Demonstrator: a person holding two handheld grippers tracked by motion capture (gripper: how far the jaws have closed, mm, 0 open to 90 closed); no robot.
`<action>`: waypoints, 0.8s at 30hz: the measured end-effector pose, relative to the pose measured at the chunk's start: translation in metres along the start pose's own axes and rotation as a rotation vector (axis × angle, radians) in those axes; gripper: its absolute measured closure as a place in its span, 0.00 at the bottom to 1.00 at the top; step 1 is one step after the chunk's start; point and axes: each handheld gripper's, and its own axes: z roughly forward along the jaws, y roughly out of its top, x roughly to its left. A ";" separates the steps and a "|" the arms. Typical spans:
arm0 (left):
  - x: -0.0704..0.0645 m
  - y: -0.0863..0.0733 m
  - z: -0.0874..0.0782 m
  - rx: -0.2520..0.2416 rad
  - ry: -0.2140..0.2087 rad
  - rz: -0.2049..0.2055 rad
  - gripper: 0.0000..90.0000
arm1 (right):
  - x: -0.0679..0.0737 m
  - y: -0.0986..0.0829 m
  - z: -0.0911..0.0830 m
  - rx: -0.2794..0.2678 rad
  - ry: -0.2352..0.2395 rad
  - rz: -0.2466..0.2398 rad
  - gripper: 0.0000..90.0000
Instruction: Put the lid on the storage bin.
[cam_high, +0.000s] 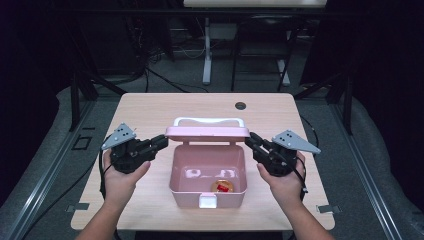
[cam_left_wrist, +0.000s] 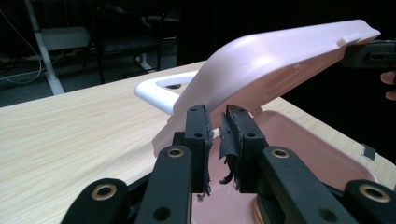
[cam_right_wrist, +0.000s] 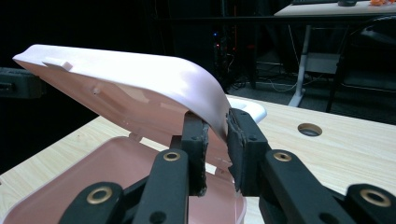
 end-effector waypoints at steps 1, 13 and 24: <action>0.000 -0.001 -0.001 0.001 -0.001 -0.003 0.89 | 0.000 0.000 0.000 -0.003 0.001 0.000 0.85; -0.007 -0.004 -0.006 0.006 -0.032 0.016 0.99 | 0.002 -0.007 -0.003 0.002 0.007 0.005 0.85; -0.013 -0.010 -0.008 0.010 -0.050 0.016 0.99 | 0.002 -0.019 -0.007 0.021 0.019 0.008 0.85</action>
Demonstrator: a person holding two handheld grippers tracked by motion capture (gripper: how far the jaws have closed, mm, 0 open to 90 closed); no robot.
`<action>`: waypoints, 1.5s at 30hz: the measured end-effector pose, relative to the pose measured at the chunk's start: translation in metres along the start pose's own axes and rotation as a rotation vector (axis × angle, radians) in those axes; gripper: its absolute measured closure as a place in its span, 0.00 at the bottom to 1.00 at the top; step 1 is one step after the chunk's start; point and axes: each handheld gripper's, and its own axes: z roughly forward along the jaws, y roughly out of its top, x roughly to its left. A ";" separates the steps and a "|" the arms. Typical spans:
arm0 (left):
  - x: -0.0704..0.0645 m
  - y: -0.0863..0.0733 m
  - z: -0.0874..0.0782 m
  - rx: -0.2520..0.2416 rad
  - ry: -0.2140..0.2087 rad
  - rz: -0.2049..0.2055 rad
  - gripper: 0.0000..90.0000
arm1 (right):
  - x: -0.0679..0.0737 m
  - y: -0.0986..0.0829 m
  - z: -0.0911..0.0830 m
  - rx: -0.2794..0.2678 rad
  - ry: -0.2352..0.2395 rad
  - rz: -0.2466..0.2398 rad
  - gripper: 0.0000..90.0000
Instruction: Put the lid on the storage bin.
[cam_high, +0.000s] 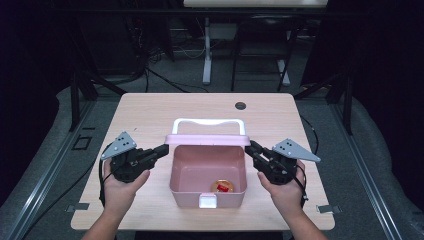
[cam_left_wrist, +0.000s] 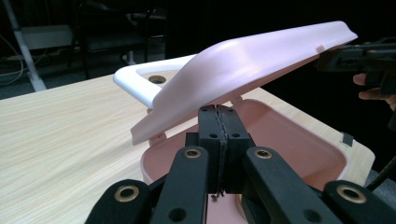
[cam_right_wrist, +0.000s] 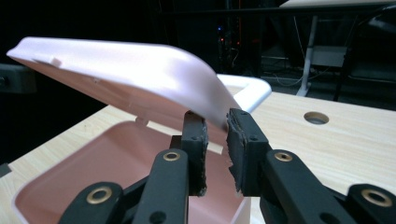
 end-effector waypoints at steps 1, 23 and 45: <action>0.000 0.000 0.000 -0.003 -0.003 0.005 0.99 | 0.000 -0.002 0.000 0.004 0.001 0.002 0.85; -0.008 -0.005 -0.006 -0.009 -0.030 0.004 0.99 | -0.022 -0.033 -0.012 0.049 -0.058 0.047 0.90; -0.019 -0.029 -0.009 0.023 -0.061 -0.007 0.99 | -0.031 -0.044 -0.018 0.076 -0.084 0.058 0.90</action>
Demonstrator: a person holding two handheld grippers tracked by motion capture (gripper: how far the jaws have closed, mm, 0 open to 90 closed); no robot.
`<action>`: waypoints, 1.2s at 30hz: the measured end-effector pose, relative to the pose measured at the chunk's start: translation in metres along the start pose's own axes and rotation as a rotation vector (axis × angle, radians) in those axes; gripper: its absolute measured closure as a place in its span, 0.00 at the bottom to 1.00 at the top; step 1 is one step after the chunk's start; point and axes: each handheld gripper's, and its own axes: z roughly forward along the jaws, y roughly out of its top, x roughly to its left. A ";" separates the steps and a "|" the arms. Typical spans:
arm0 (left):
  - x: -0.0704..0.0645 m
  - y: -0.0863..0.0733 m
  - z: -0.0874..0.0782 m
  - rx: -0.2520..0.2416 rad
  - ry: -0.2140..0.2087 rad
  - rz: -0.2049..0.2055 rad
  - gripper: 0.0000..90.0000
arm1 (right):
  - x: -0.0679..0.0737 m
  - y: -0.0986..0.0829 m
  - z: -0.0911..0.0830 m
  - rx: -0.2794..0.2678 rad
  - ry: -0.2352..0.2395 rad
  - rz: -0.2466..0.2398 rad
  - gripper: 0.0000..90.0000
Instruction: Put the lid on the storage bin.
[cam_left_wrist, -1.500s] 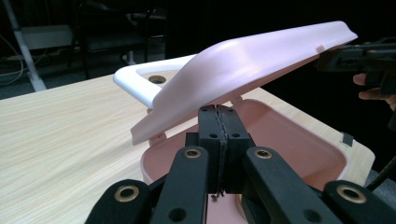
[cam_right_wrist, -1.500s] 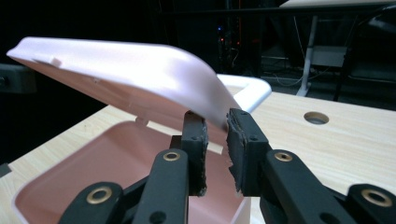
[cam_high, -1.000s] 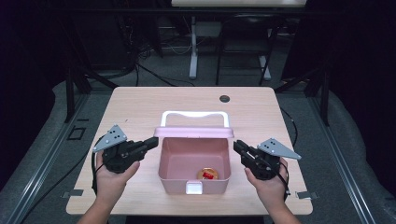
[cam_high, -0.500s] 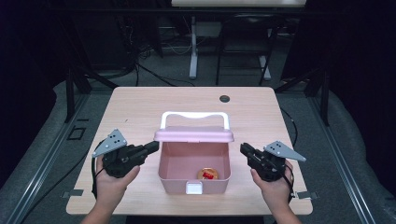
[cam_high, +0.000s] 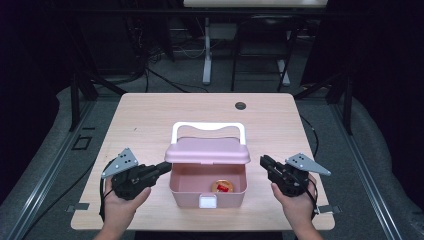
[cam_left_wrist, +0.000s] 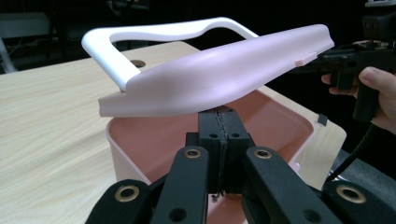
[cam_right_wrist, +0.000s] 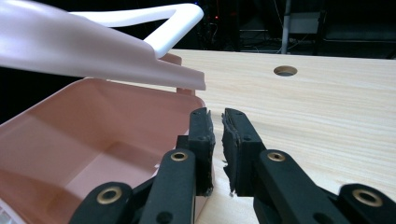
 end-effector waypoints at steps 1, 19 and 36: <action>-0.001 -0.001 0.000 0.005 -0.001 0.001 0.99 | 0.000 -0.001 -0.001 0.002 -0.002 0.001 0.90; -0.007 -0.026 -0.002 0.029 -0.020 -0.020 0.99 | -0.010 -0.022 -0.004 0.012 -0.018 0.017 0.87; -0.007 -0.045 0.000 0.080 -0.023 -0.022 0.99 | -0.020 -0.033 -0.001 0.025 -0.052 0.034 0.87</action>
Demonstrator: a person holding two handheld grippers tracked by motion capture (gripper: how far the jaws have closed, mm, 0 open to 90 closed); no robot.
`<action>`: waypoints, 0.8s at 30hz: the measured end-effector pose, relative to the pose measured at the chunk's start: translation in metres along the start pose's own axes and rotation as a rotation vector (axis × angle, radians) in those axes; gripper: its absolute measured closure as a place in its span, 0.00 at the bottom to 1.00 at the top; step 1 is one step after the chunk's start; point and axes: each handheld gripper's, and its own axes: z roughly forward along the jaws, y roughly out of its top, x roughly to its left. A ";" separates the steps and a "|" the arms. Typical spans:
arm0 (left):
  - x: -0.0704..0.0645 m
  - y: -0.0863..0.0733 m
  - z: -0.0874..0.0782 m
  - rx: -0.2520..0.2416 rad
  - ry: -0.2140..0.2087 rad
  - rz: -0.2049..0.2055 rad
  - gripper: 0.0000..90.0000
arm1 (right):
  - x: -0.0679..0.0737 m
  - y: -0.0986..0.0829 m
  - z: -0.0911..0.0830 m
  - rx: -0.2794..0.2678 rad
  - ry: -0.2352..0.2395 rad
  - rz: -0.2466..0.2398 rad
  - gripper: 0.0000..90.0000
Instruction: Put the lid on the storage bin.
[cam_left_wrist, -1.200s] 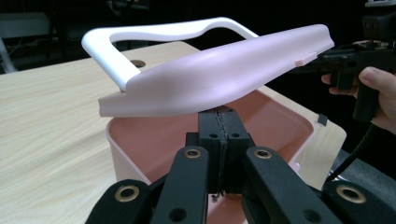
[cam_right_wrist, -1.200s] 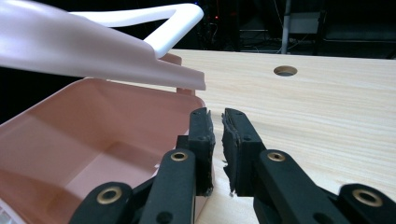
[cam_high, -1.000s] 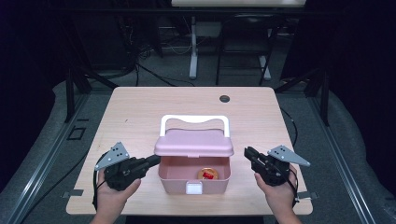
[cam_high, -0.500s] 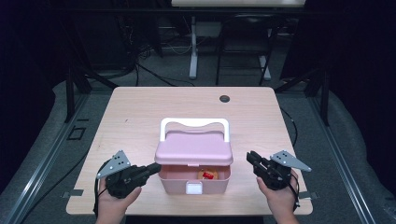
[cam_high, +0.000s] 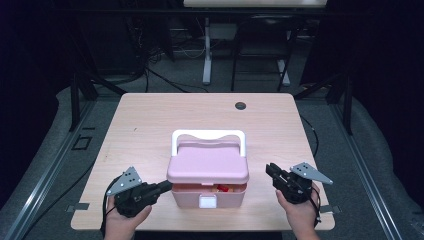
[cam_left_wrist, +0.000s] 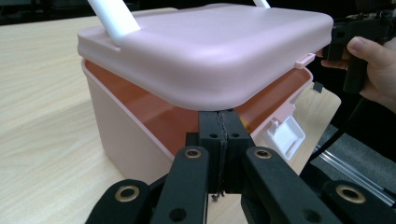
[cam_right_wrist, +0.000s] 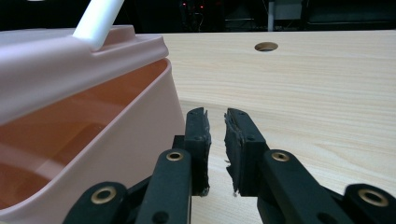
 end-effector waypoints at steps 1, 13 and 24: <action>0.000 -0.002 0.001 -0.001 0.000 -0.004 0.99 | 0.000 0.000 0.000 0.000 0.001 0.001 0.87; -0.001 -0.009 -0.004 0.026 0.000 -0.011 0.99 | 0.002 -0.001 0.001 0.000 0.004 -0.004 0.87; 0.004 -0.010 -0.008 0.025 0.030 -0.024 0.99 | 0.001 -0.001 0.001 0.004 0.006 0.005 0.88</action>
